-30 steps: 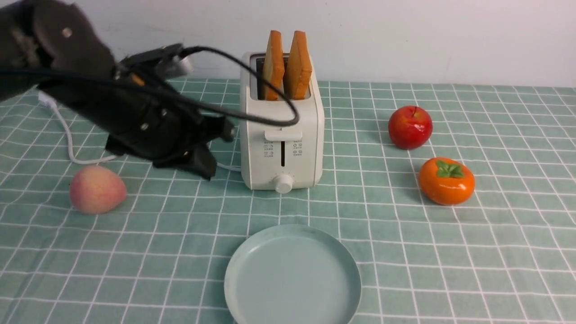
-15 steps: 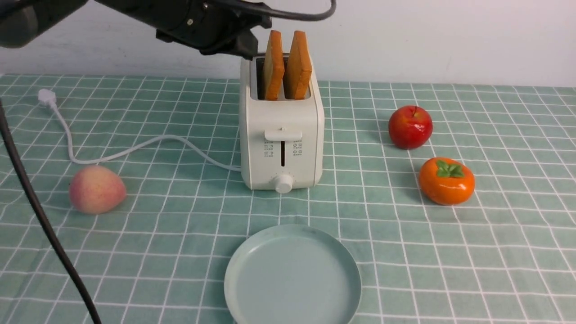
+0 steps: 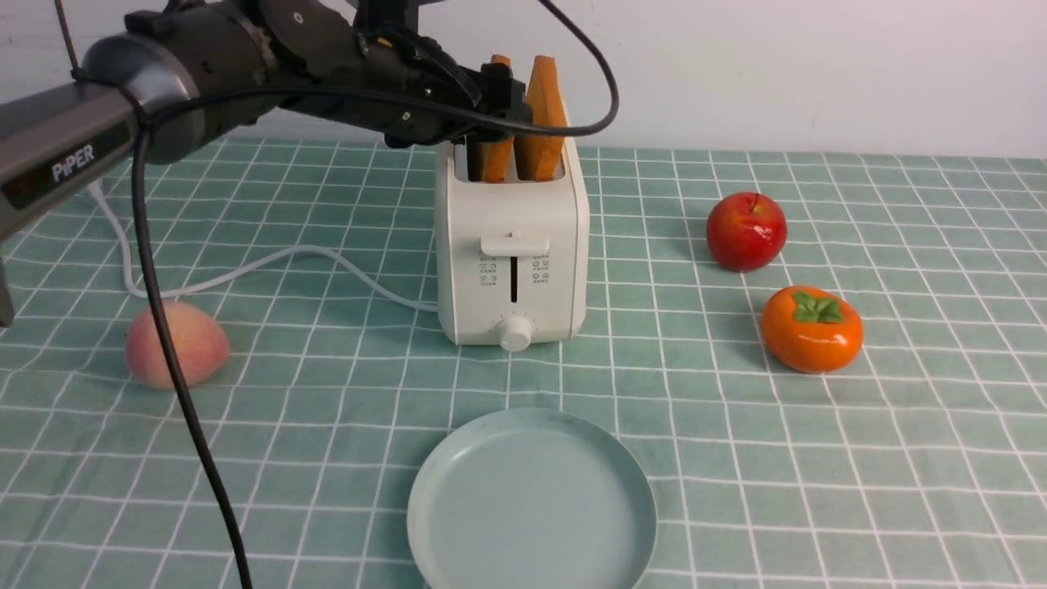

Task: Take toasted bread from bread machine on blue coffee table place on plate.
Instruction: 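Reach for a toast slice standing in the toaster with the left gripper, then place the slice of bread on the plate with the left gripper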

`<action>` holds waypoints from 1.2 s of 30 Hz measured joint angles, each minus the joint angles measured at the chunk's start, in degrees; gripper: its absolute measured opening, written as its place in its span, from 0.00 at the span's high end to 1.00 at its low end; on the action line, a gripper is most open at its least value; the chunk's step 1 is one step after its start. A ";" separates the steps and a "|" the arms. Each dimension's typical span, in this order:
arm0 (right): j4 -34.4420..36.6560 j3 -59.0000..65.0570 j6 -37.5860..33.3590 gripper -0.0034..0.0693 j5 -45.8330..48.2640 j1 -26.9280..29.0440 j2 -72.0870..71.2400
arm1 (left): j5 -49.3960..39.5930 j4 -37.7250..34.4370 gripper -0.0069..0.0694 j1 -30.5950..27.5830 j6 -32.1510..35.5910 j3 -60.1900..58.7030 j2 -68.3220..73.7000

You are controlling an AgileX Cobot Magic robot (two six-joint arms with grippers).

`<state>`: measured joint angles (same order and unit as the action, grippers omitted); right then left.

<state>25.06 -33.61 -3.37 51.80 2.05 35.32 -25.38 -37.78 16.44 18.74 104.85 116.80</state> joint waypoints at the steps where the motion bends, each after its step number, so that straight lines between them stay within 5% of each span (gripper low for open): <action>1: 0.00 0.00 0.00 0.95 0.00 0.00 0.00 | 0.00 0.00 0.18 0.00 0.00 0.00 0.08; 3: 0.00 0.00 0.00 0.95 0.00 0.00 0.00 | 1.11 -0.08 0.25 0.00 0.00 0.00 0.72; 7: 0.00 0.00 0.00 0.95 0.00 0.00 0.00 | 1.10 -0.08 0.60 0.00 0.00 0.00 0.93; 8: 0.00 0.00 0.00 0.95 0.00 0.00 0.00 | 0.53 -0.02 0.75 0.00 0.00 0.23 0.87; 10: 0.00 0.00 0.00 0.95 0.00 0.00 0.00 | -0.52 0.26 0.84 -0.12 0.13 0.23 0.36; 21: 0.00 0.00 0.00 0.95 0.00 0.00 0.00 | -7.92 2.49 0.81 -0.12 -0.62 0.29 -15.21; 29: 0.00 0.00 -0.17 0.94 0.00 0.00 0.00 | -32.48 4.54 0.81 -0.12 -7.82 -0.24 -23.65; 36: -0.17 0.00 -0.19 0.93 0.00 0.00 0.00 | -38.70 0.31 0.81 -0.07 -7.97 -18.64 -23.17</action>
<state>24.89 -33.61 -3.56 51.80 2.05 35.32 -64.08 -37.47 16.37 10.77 86.22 93.63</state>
